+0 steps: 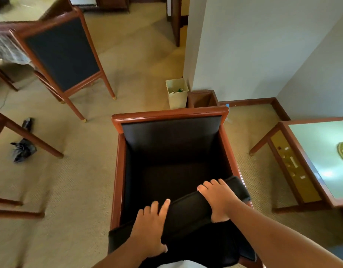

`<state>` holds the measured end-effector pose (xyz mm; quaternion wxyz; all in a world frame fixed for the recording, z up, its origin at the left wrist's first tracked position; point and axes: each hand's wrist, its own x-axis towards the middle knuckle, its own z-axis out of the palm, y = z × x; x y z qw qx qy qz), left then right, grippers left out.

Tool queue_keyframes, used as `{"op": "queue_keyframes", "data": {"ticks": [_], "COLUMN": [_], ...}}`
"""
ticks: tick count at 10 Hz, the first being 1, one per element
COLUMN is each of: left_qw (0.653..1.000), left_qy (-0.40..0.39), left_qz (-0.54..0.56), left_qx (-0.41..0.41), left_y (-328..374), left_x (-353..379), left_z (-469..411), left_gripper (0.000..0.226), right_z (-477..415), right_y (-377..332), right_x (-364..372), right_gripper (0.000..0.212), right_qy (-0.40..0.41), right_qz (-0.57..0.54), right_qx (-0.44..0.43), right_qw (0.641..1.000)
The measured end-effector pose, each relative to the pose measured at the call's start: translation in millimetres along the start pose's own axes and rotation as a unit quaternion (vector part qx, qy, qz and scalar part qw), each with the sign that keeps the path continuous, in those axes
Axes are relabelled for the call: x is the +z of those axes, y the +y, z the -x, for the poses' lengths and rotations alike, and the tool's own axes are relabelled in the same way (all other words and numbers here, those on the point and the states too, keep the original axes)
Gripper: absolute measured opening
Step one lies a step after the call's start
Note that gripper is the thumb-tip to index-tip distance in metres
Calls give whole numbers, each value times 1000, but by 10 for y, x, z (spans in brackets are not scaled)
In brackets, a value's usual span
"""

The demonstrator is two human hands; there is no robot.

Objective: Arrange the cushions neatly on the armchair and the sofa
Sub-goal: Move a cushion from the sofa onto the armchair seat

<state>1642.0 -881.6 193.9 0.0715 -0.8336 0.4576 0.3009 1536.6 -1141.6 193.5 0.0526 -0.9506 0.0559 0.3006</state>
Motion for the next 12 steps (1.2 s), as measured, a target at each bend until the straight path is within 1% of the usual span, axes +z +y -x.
{"op": "queue_keyframes", "data": {"ticks": [1,2,3,4,5,6,7,8,9,10,11,12], "left_qw": [998,996,992,985,974,967,968,971,967,972,977,979], "left_qy": [-11,12,34,73,130,179,200,209,195,173,140,136], "left_qz": [-56,-71,-111,-149,-177,-177,-150,-50,-13,16,56,90], "left_qx": [32,44,52,55,51,37,-5,-102,-165,-161,-149,-120], "left_y": [98,-19,-126,-168,-256,-454,-636,-763,-859,-912,-940,-898], "left_x": [-58,-308,-651,-925,-1115,-1250,-1293,-1352,-1395,-1351,-1277,-1207], "left_z": [-77,-238,-448,-581,-659,-749,-878,-981,-1009,-1010,-979,-924], "left_gripper": [122,118,119,118,117,116,117,98,90,82,74,66], "right_z": [115,150,164,149,62,-102,-340,-560,-688,-714,-656,-555], "right_y": [-16,50,138,235,321,353,389,458,531,556,516,443], "right_x": [91,-46,-202,-406,-619,-853,-976,-1047,-1149,-1157,-1054,-926], "right_gripper": [98,99,102,100,99,96,99,88,87,93,92,89], "right_qy": [16,30,68,116,165,211,245,290,275,220,193,179], "right_qz": [-24,-47,-56,-46,-32,-13,-2,-27,-29,-23,-48,-70], "right_qx": [12,33,61,85,92,95,104,159,194,183,188,192], "right_qw": [1000,998,994,989,981,973,964,943,941,958,962,963]}}
